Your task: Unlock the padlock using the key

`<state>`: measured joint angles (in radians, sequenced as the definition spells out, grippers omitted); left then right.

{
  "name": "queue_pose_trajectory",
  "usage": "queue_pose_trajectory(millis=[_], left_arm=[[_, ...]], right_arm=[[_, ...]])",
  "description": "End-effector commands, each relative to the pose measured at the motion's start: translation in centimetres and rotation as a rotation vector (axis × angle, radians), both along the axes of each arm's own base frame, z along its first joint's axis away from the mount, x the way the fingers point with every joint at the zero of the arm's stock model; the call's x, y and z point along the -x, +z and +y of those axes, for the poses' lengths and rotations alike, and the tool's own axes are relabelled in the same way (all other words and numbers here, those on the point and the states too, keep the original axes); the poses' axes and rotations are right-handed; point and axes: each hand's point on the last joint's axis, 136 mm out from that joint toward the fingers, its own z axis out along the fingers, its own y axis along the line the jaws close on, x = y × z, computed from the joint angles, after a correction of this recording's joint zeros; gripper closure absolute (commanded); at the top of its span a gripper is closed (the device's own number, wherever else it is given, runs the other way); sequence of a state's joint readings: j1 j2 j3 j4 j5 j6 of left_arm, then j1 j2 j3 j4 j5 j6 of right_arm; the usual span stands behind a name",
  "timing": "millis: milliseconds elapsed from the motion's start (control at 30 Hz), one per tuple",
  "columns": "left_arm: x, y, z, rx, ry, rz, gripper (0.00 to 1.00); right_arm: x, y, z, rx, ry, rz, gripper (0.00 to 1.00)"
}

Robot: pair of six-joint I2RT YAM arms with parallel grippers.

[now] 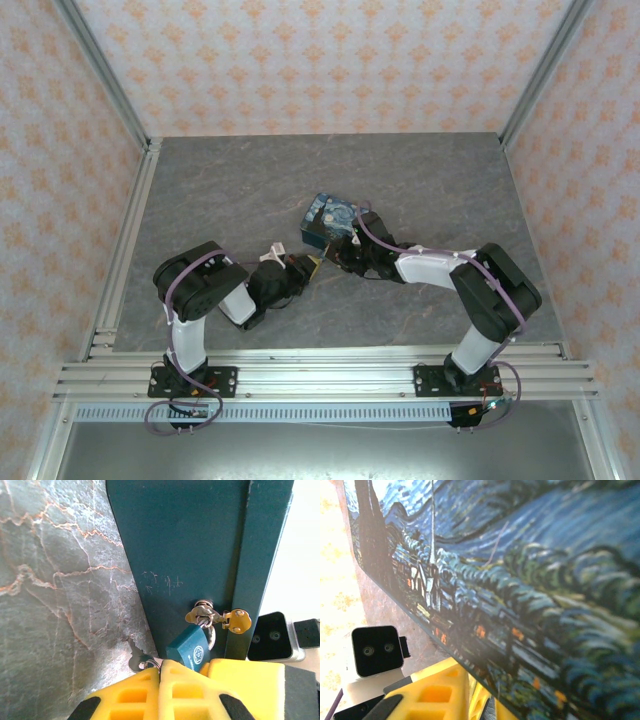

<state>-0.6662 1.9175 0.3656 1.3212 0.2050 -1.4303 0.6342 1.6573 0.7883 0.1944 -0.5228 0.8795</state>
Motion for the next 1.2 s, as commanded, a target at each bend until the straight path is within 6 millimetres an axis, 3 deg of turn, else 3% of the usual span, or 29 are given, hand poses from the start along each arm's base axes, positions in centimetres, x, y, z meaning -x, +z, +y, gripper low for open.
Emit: queue_pose_trajectory(millis=[0,100,233,367,867,1167], left_arm=[[-0.1,0.9,-0.7,-0.007,-0.020,-0.041,1.00],[0.0,-0.2,-0.7,-0.021,-0.019,-0.016,1.00],[0.0,-0.2,-0.7,-0.018,-0.019,-0.013,1.00],[0.1,-0.3,-0.9,-0.016,-0.024,-0.010,1.00],[0.4,-0.3,-1.5,-0.008,-0.042,-0.006,1.00],[0.4,-0.6,-1.5,-0.011,-0.045,0.001,1.00]], right_arm=[[1.8,-2.4,-1.7,0.078,-0.044,0.121,0.73],[1.7,-2.3,-2.0,0.090,-0.053,0.111,0.66],[1.6,-2.1,-2.3,0.112,-0.068,0.095,0.54],[1.3,-1.9,-2.4,0.123,-0.095,0.075,0.49],[-0.2,-0.6,-0.8,0.107,-0.190,-0.008,0.49],[-0.8,-0.8,0.4,0.085,-0.224,-0.053,0.55]])
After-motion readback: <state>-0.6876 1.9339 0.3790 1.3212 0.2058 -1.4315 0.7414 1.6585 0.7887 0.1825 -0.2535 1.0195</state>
